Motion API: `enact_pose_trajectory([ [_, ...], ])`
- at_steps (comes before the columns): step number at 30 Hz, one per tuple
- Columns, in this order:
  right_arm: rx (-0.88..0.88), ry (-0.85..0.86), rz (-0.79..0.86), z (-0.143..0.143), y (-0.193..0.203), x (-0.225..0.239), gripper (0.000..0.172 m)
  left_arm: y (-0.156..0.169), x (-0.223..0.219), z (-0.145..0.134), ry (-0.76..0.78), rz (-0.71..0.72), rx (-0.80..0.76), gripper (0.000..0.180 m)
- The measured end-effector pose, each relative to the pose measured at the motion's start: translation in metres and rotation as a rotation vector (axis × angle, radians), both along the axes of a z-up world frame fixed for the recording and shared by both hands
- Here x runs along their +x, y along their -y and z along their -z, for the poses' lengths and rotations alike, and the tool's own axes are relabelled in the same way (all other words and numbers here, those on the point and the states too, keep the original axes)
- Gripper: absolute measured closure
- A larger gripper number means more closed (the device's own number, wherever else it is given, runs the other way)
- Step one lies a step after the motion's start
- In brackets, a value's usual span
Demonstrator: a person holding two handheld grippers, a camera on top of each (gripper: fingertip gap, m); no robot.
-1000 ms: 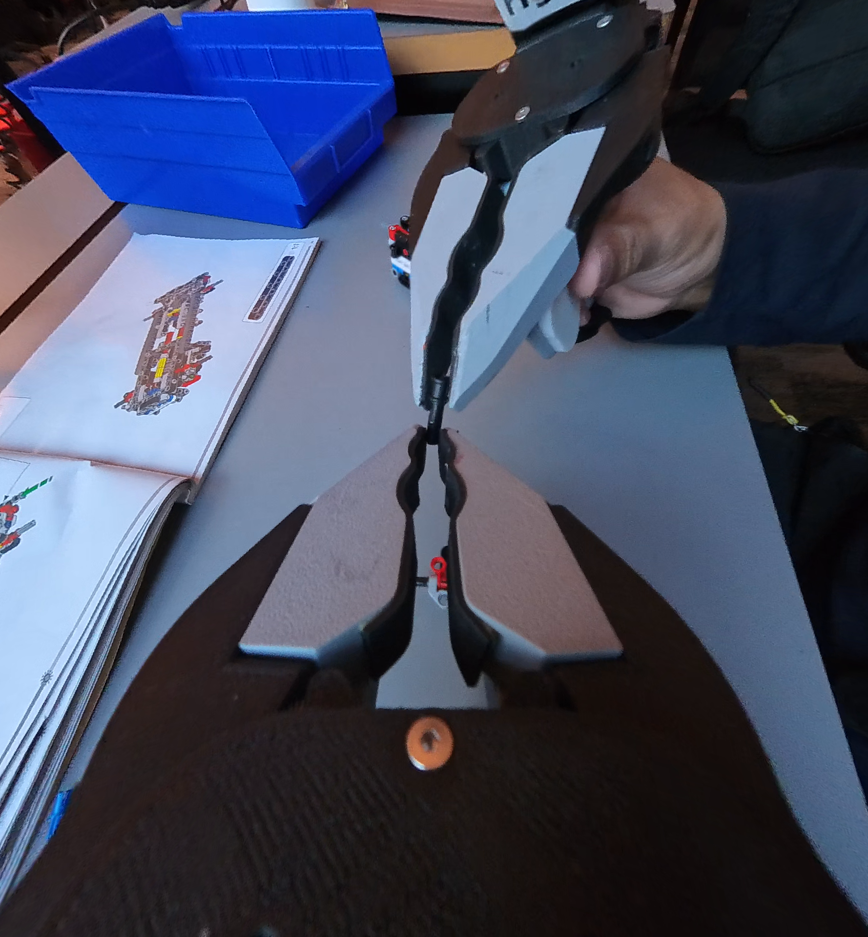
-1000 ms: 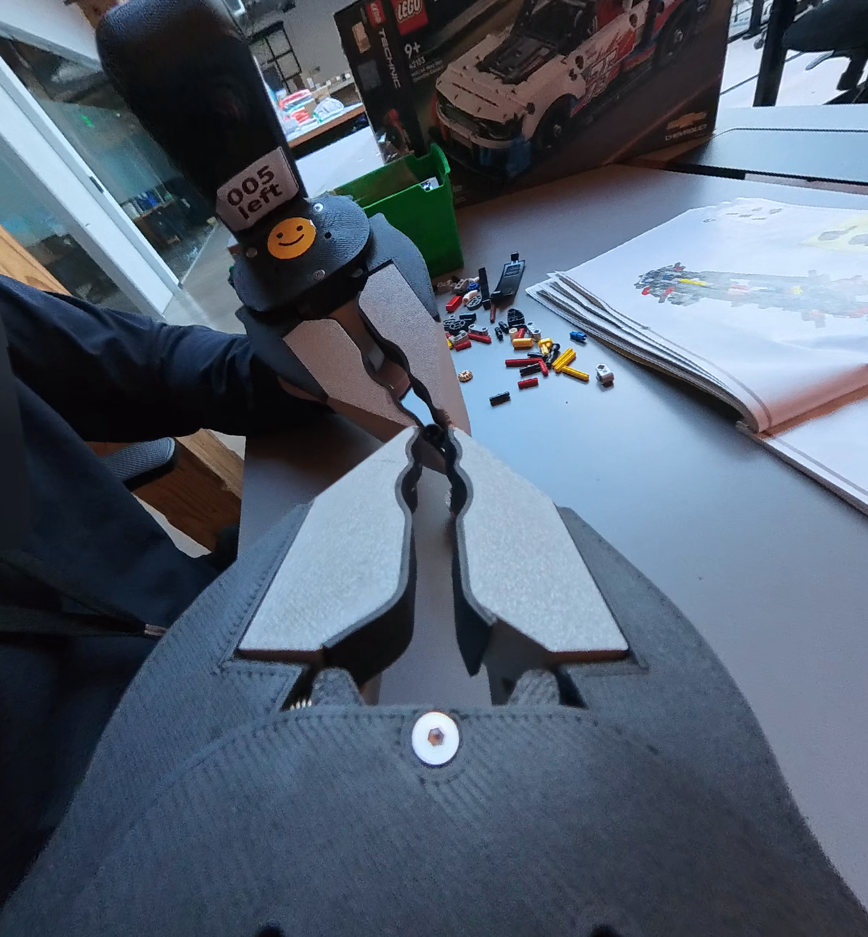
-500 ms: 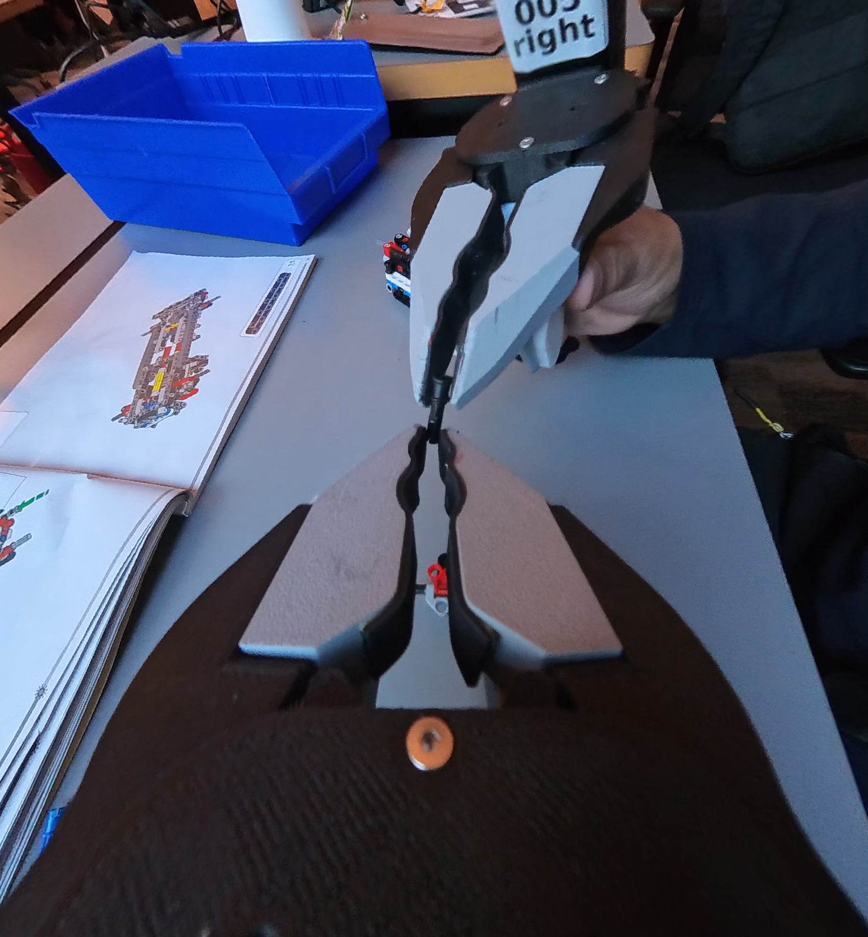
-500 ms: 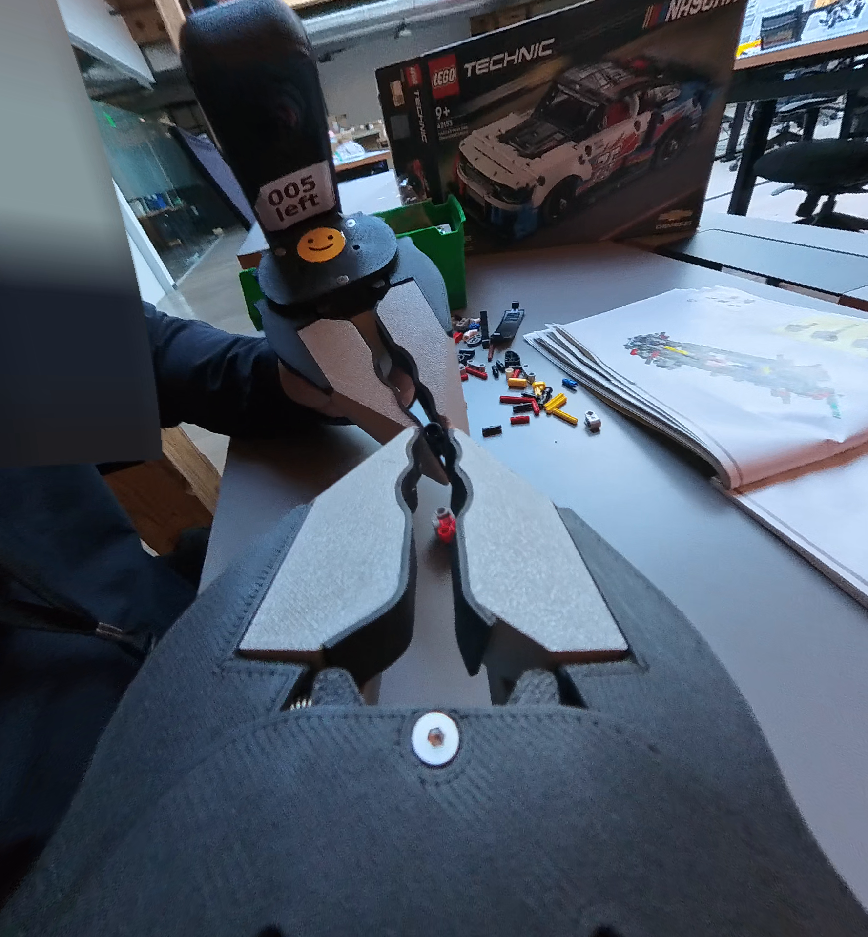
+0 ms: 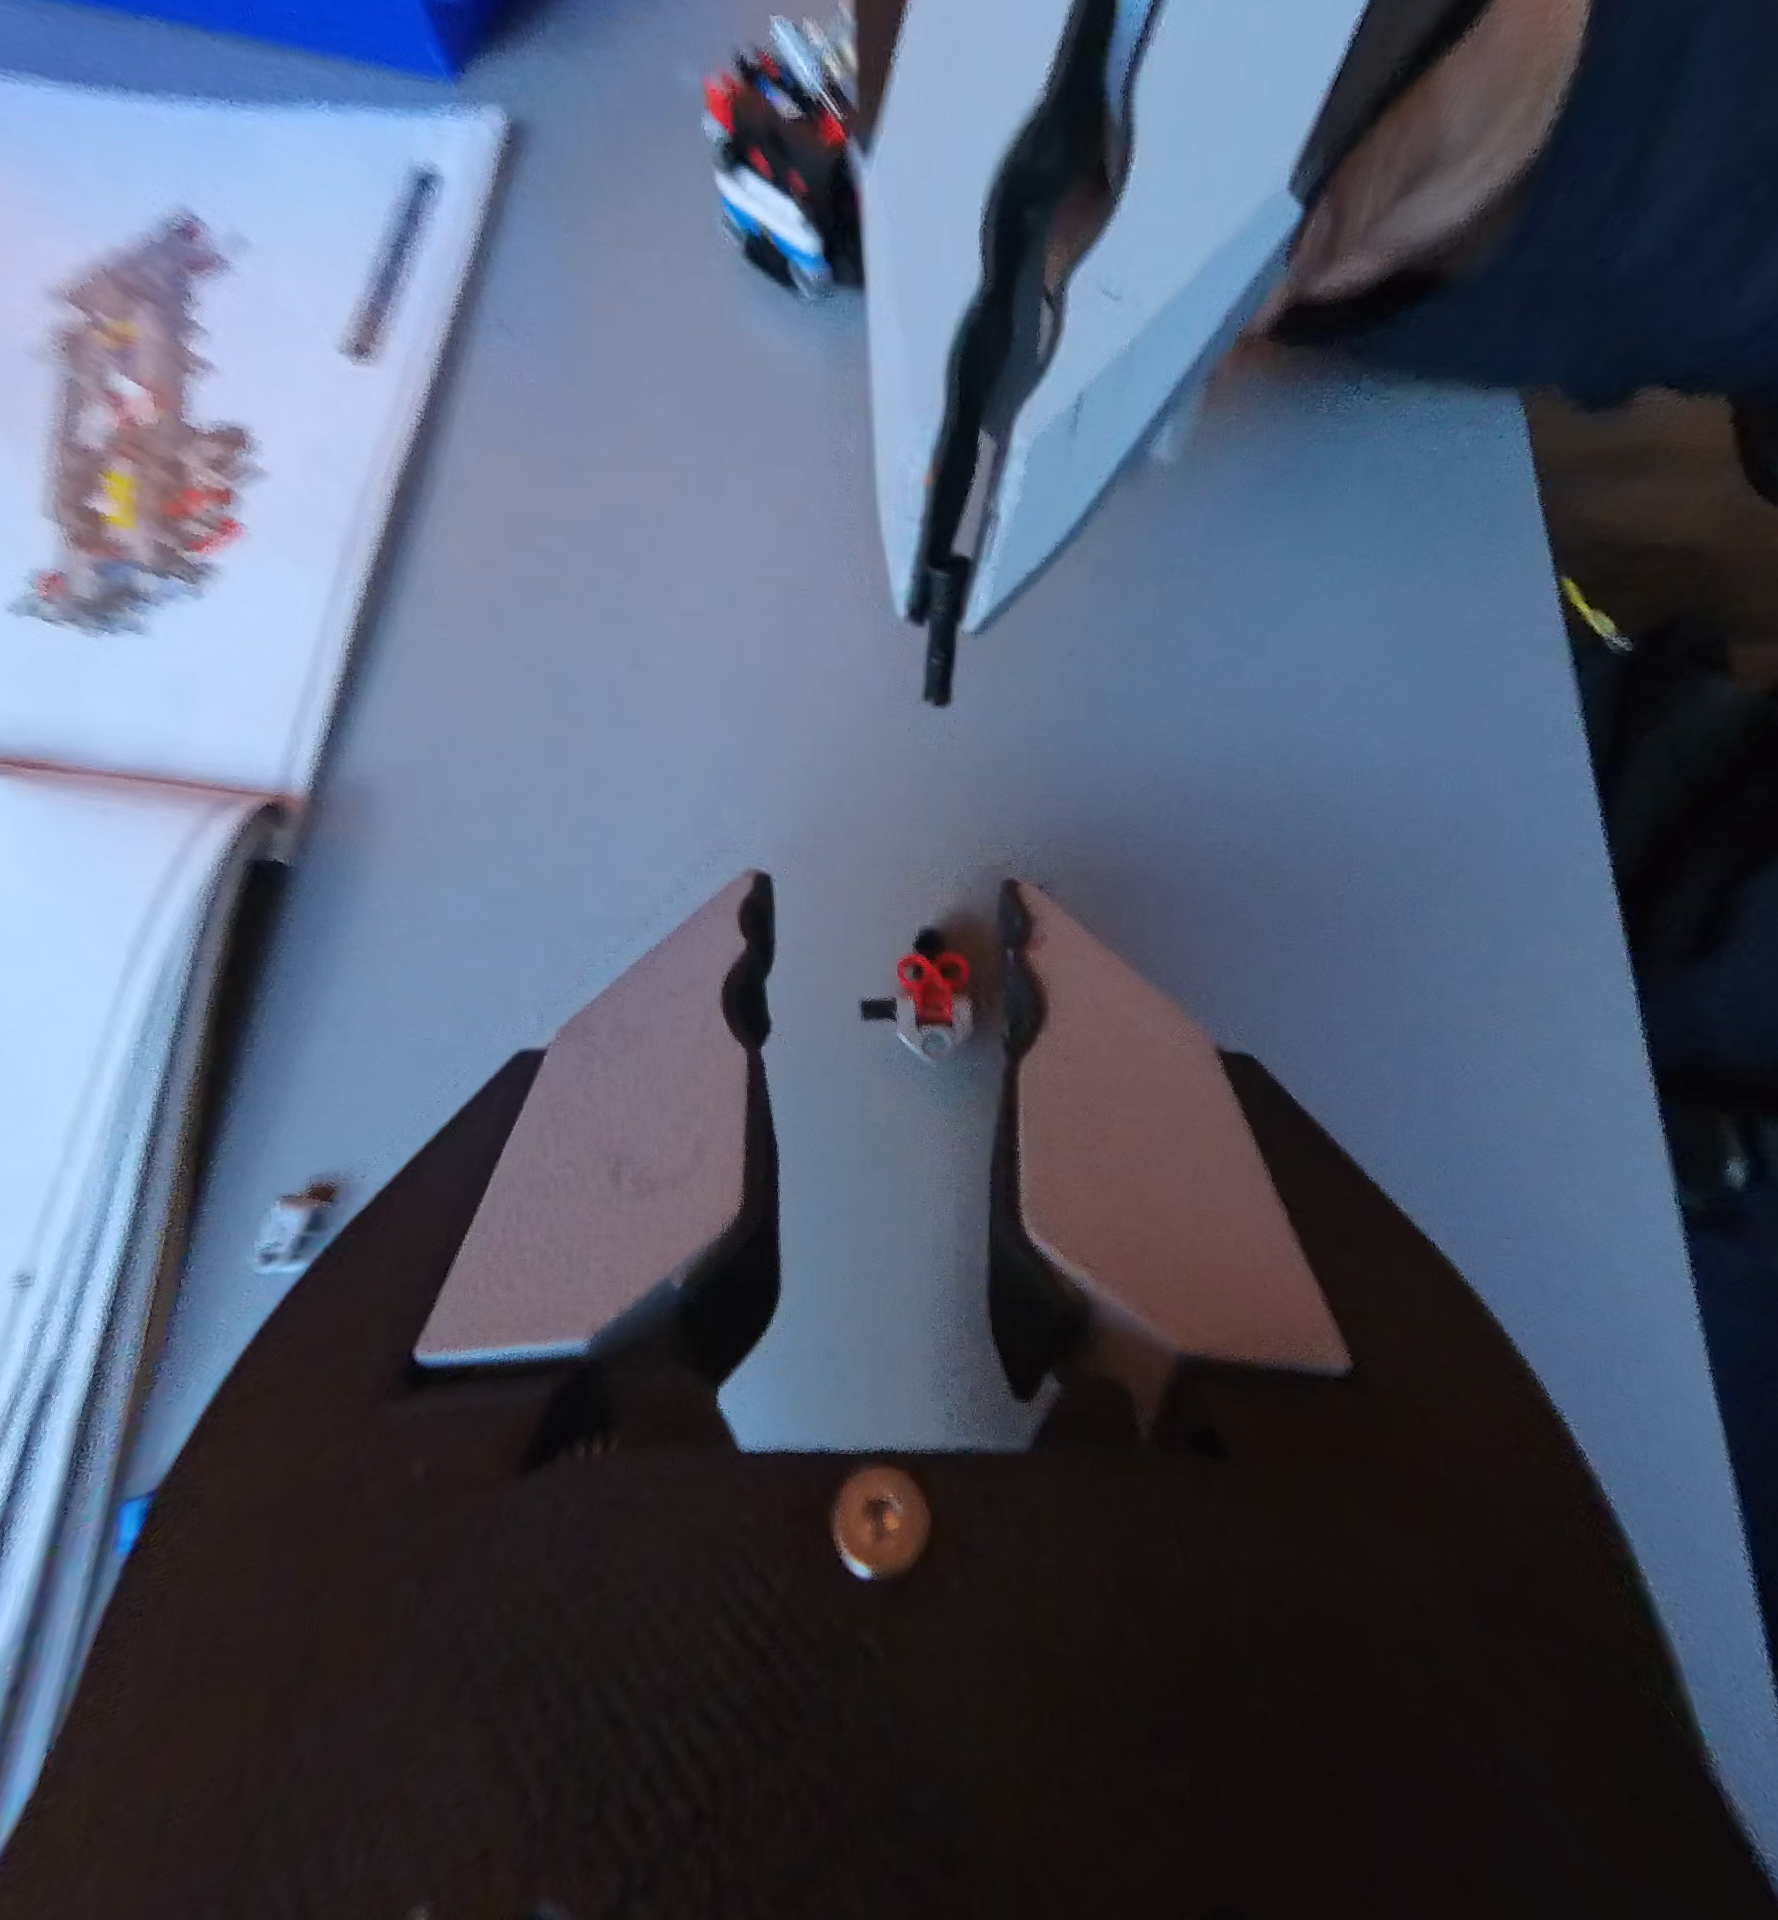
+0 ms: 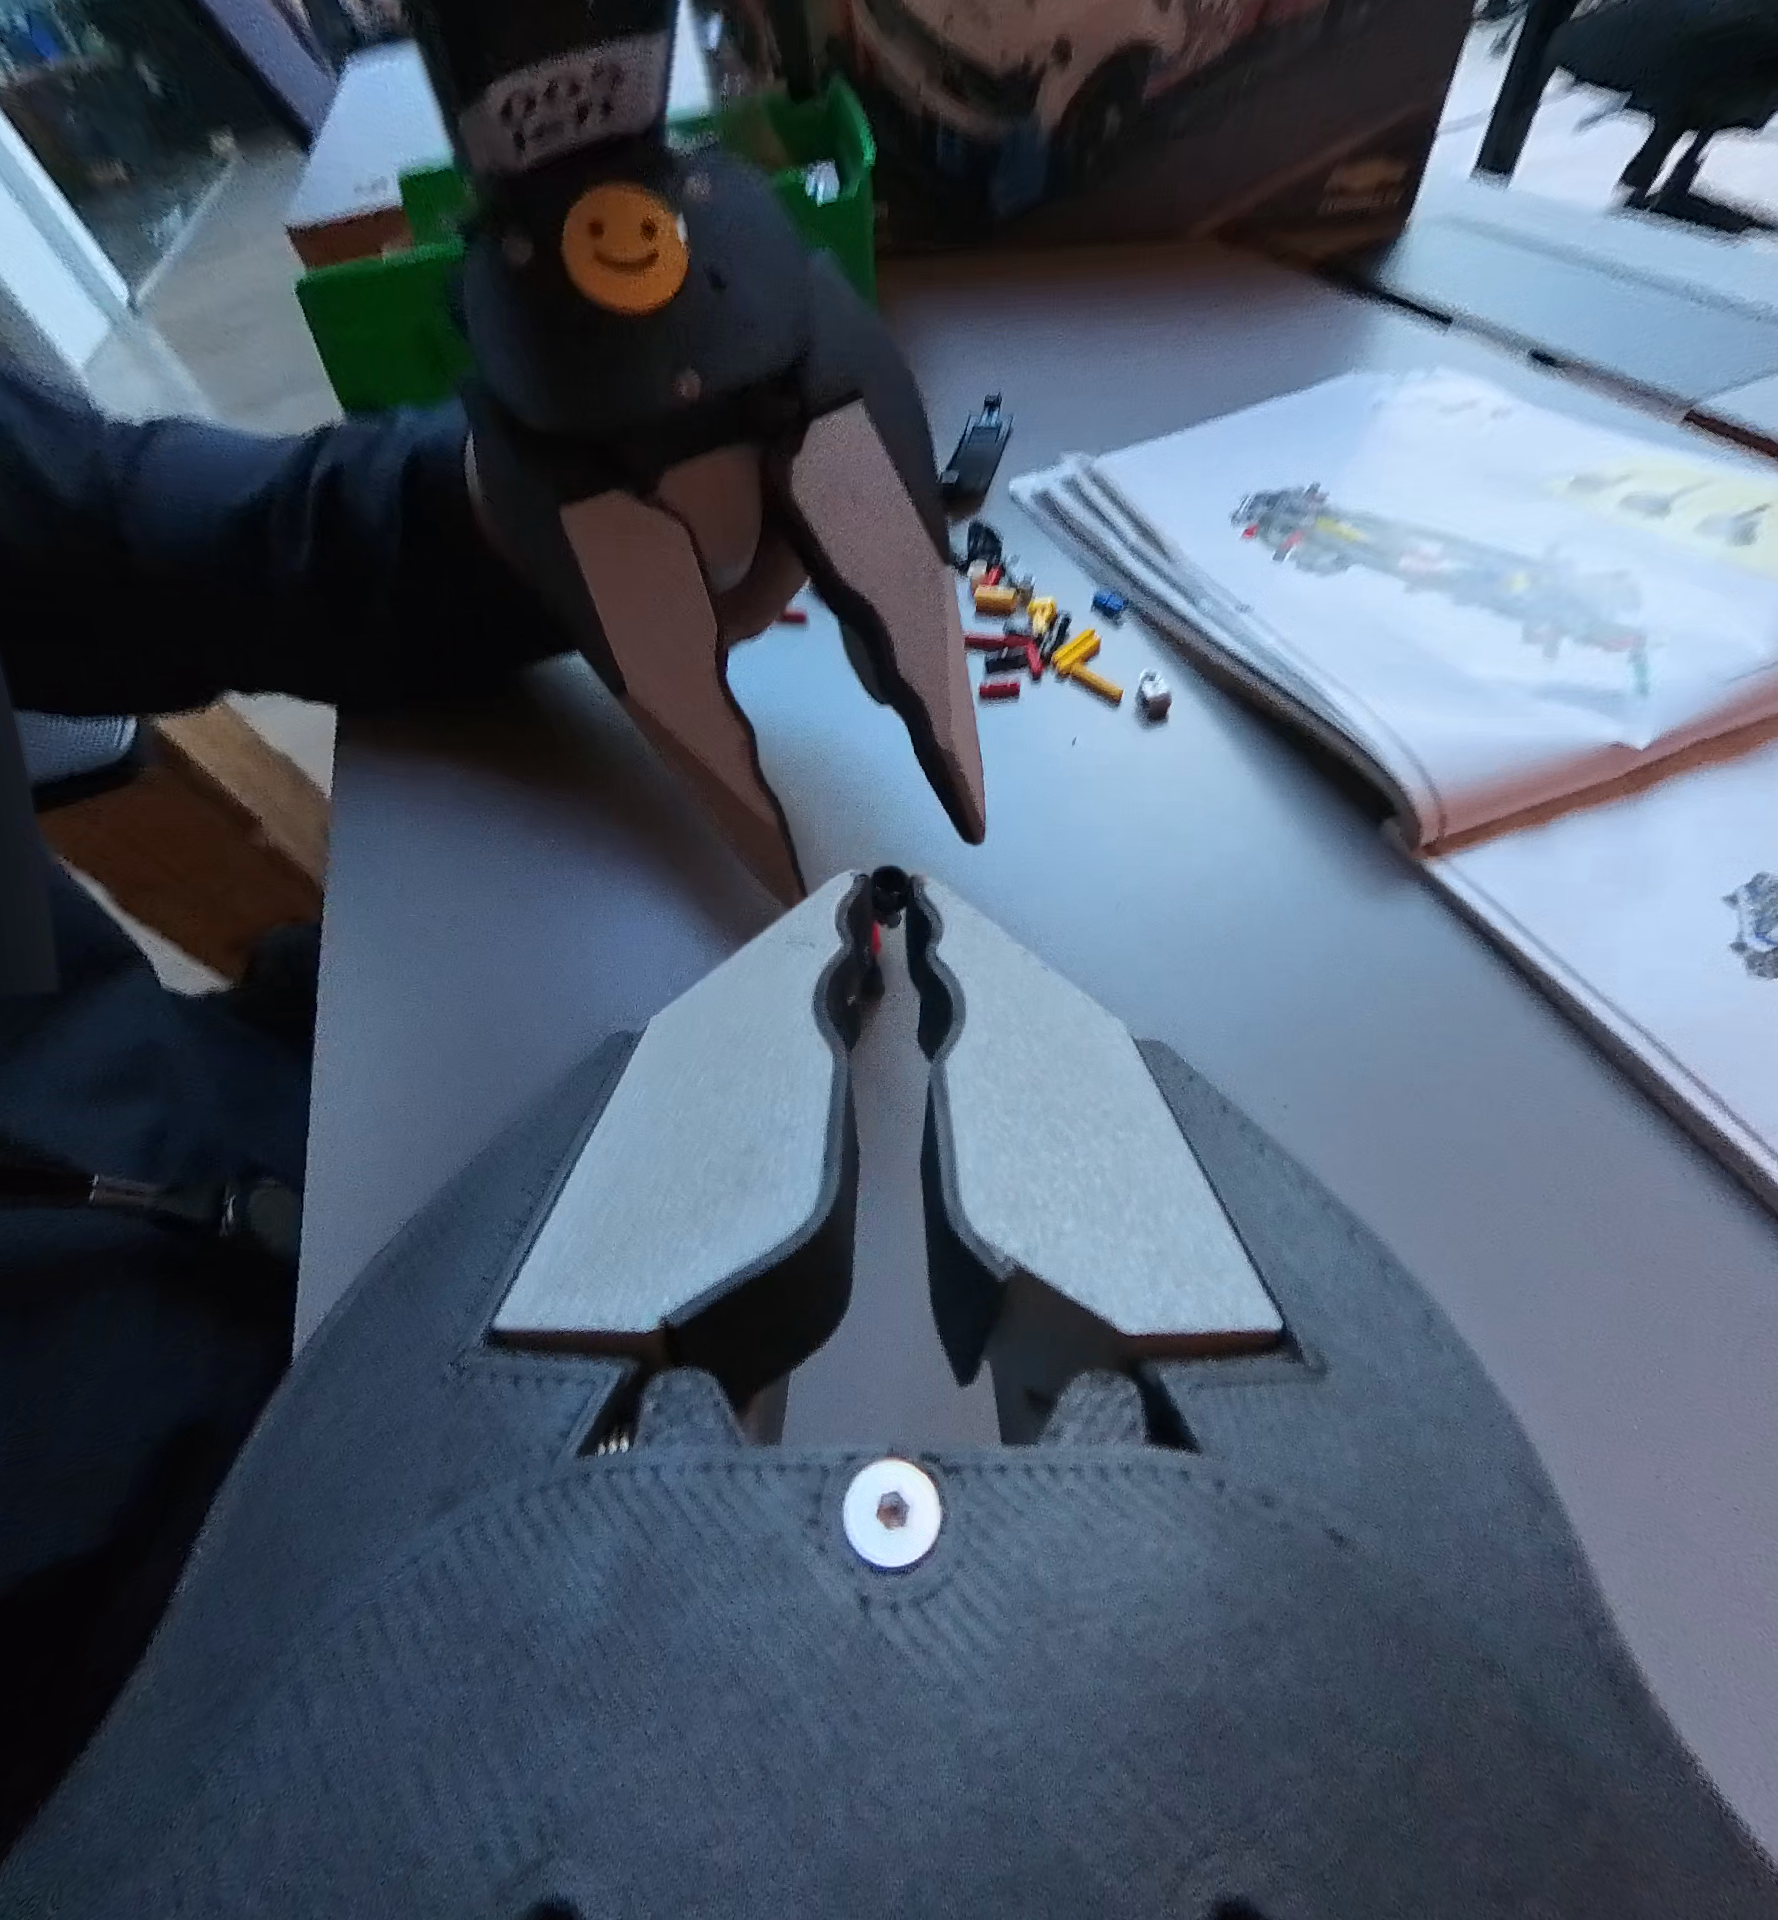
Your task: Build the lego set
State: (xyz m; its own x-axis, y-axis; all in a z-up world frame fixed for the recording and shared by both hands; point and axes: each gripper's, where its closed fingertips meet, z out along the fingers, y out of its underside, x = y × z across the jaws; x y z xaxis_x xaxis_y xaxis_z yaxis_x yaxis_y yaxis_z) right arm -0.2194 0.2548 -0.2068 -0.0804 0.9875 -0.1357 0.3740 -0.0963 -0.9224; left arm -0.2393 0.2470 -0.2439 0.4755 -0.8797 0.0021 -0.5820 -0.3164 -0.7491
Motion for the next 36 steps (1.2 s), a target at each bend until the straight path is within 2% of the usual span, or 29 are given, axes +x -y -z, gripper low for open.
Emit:
enact_pose_trajectory([
  [3,0.045,0.096,-0.021,0.017,0.004,-0.001,0.169,0.011,-0.002,0.021,-0.06,0.058,-0.094,0.132],
  [8,0.074,0.147,-0.067,0.027,0.012,-0.011,0.169,0.014,-0.008,0.041,-0.198,0.072,-0.078,0.137],
  [12,0.089,0.189,-0.104,0.036,0.013,-0.019,0.169,0.016,-0.005,0.041,-0.164,0.085,-0.098,0.156],
  [20,0.125,0.27,-0.181,0.055,0.019,-0.022,0.169,0.016,-0.004,0.04,-0.113,0.122,-0.1,0.156],
  [36,0.228,0.291,-0.22,0.06,0.022,-0.023,0.169,0.016,-0.002,0.04,-0.091,0.138,-0.098,0.156],
])
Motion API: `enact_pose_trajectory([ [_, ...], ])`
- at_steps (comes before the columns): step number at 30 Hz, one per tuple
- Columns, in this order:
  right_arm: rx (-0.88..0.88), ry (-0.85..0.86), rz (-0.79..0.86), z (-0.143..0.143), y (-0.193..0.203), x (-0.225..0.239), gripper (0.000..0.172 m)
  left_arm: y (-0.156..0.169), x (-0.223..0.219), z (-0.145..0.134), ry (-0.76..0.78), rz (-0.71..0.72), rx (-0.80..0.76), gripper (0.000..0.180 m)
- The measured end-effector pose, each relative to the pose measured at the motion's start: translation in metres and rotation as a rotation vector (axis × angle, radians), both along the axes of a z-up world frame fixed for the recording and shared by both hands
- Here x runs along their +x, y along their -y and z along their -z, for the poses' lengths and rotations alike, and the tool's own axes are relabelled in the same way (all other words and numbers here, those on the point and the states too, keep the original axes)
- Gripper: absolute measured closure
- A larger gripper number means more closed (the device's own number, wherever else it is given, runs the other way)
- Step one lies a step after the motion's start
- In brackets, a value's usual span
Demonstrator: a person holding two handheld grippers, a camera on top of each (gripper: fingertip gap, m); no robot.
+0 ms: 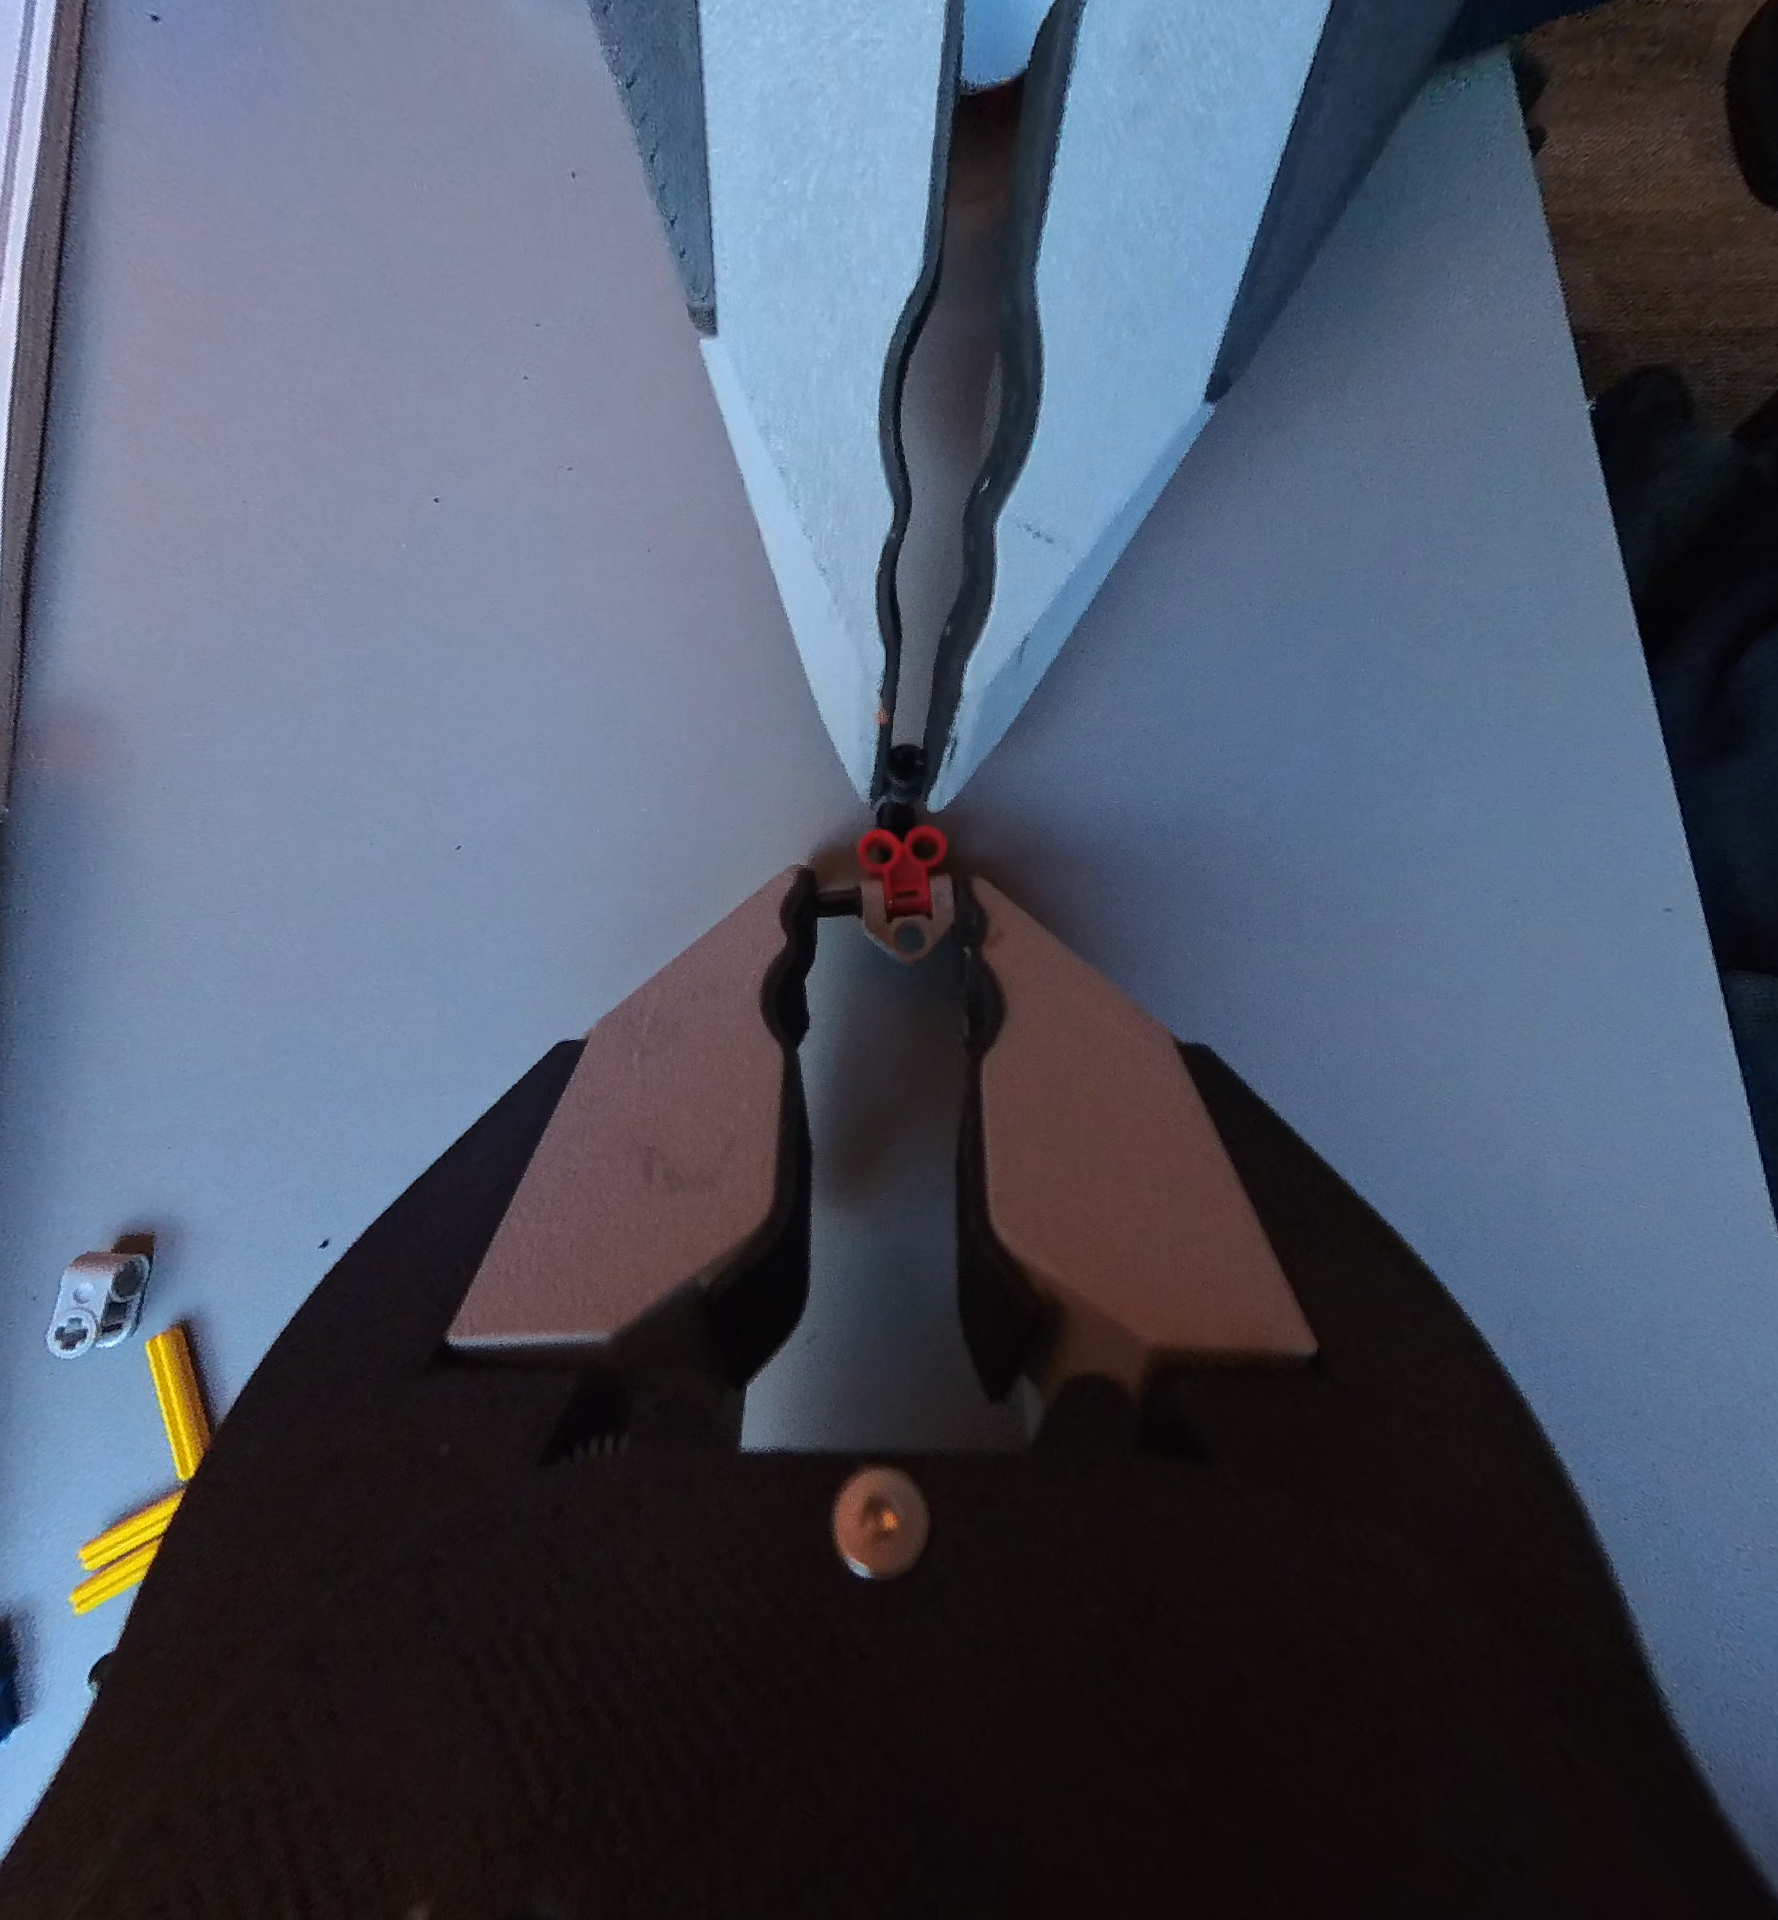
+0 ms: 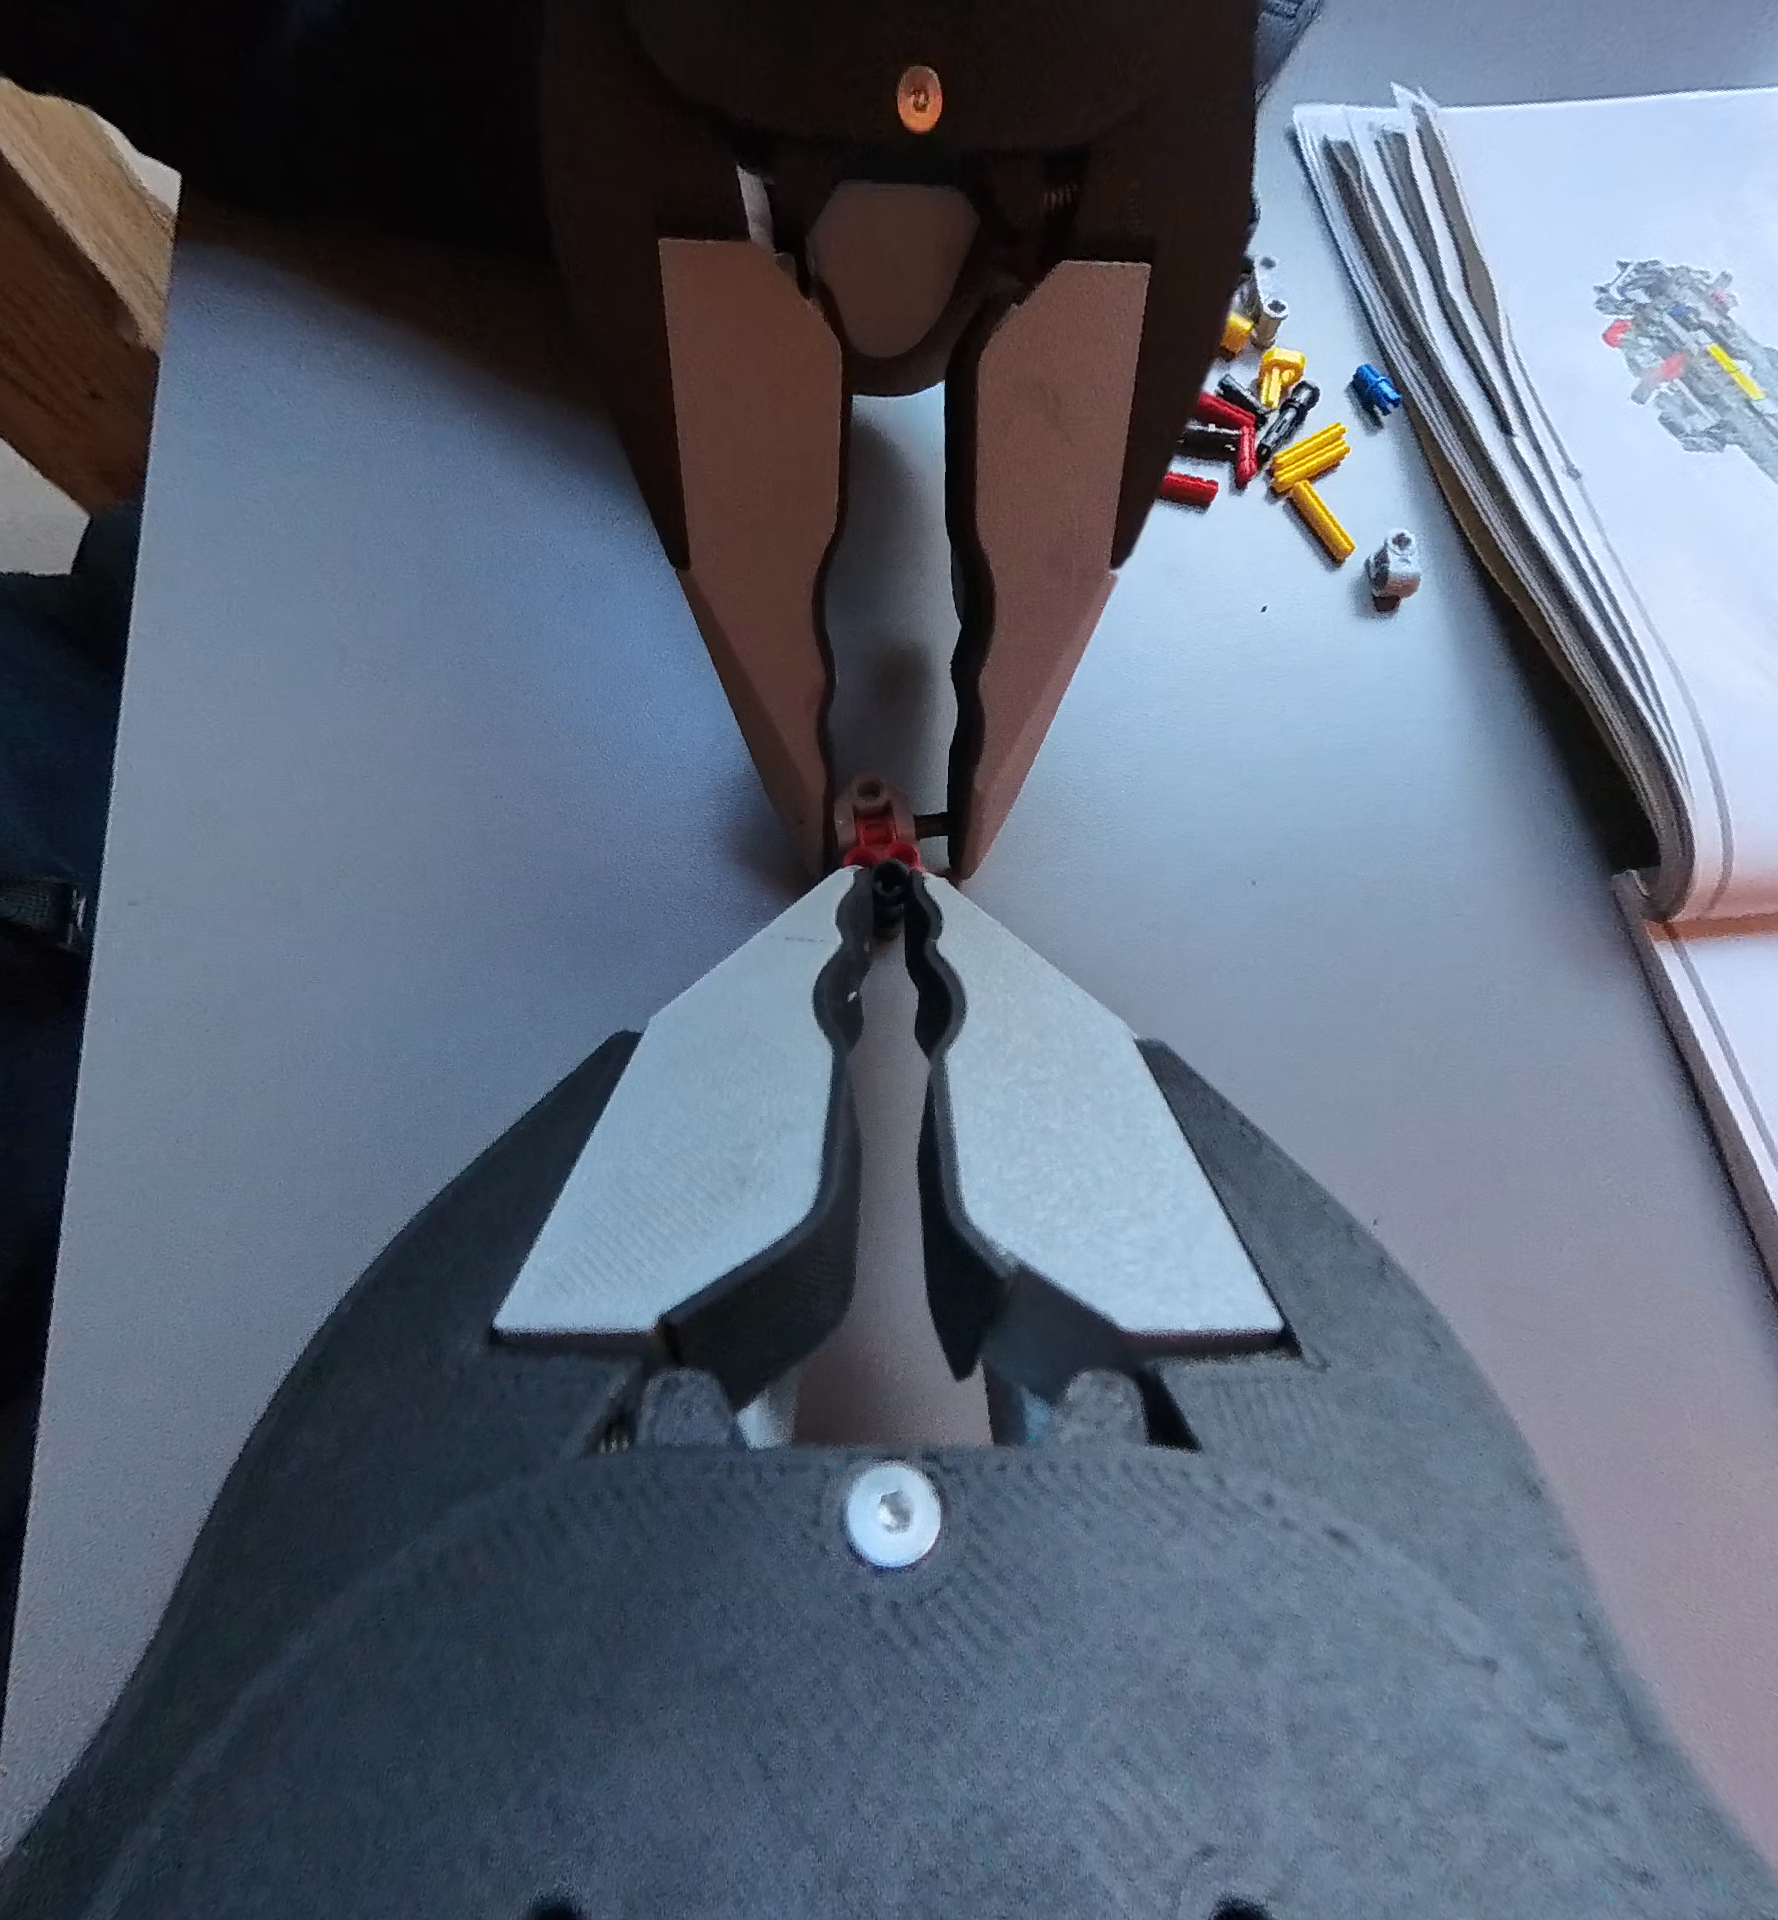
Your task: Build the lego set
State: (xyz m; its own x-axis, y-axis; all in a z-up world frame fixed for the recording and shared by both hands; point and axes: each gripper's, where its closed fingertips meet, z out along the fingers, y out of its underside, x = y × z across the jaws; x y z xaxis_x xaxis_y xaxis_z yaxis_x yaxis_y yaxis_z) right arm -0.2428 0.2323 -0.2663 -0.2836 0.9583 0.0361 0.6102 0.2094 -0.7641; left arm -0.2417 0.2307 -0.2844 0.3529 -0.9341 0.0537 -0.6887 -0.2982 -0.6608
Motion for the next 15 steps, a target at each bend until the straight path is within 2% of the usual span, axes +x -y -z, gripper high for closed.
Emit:
enact_pose_trajectory([
  [8,-0.006,0.142,-0.123,0.002,0.0017,-0.0003,0.169,0.0003,0.0006,0.0,0.006,0.003,-0.006,0.156],
  [15,-0.075,0.116,-0.112,0.003,0.0053,-0.0032,0.169,0.0015,0.0027,-0.0002,0.007,0.002,-0.01,0.156],
])
